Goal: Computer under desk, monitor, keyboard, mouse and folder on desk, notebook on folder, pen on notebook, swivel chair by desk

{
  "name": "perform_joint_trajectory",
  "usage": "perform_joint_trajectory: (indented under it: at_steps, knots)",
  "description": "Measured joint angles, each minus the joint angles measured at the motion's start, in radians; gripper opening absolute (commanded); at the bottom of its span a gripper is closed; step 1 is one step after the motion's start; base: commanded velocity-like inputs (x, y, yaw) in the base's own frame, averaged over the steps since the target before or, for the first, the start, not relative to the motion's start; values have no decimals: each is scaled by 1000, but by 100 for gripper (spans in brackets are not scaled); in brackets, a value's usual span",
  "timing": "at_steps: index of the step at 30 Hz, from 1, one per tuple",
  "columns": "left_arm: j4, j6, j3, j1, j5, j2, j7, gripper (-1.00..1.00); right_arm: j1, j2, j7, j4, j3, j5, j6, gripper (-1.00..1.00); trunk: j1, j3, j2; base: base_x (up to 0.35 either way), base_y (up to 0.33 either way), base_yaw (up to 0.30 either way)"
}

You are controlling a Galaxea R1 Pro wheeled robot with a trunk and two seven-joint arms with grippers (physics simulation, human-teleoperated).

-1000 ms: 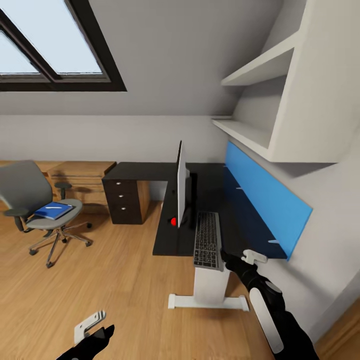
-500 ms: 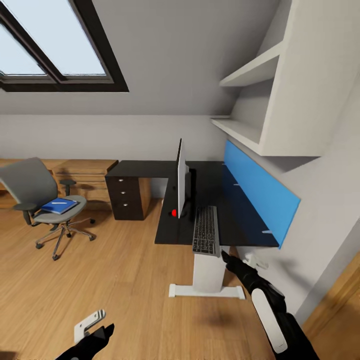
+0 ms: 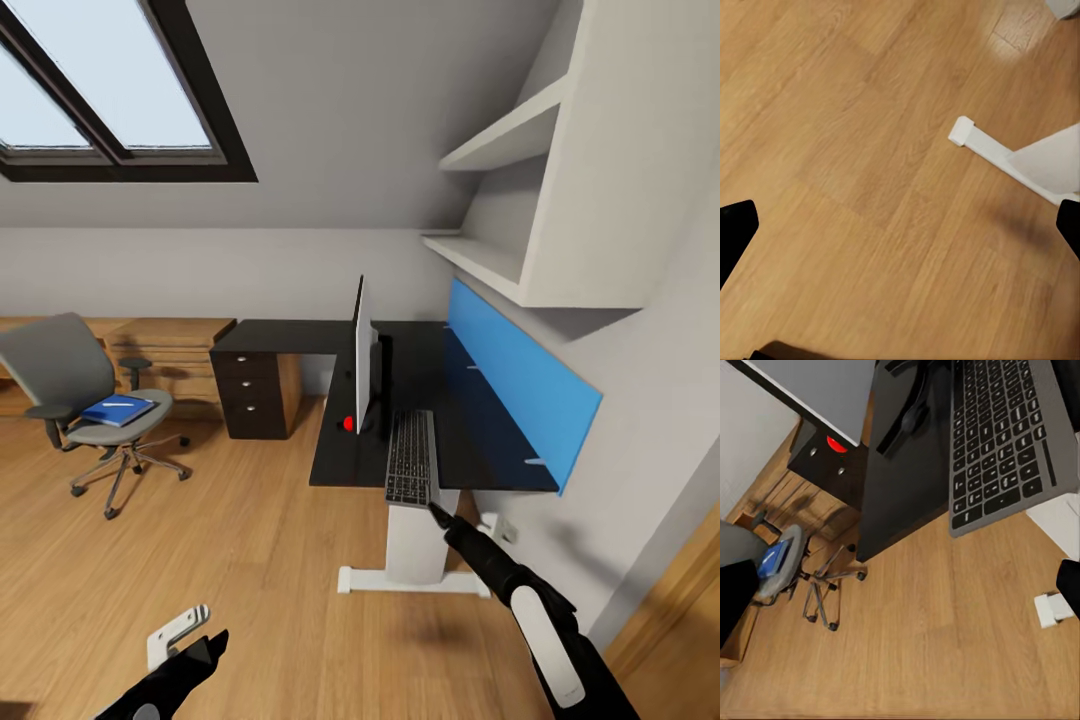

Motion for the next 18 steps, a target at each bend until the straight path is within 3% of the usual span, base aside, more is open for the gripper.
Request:
perform_joint_trajectory:
  at_steps: [4,9,18]
  knots:
    - [-4,0,0,0,0,0,0,100,-1,0,106,37,-31,-3,-9,100,15,-13,-28,0,0,0]
    - [-5,0,0,0,0,0,0,100,-1,1,161,66,-65,-2,-44,100,35,-28,-63,0,0,0]
    - [-9,0,-4,0,-2,-3,2,100,0,19,187,178,-63,3,-317,100,69,-57,-126,0,0,0]
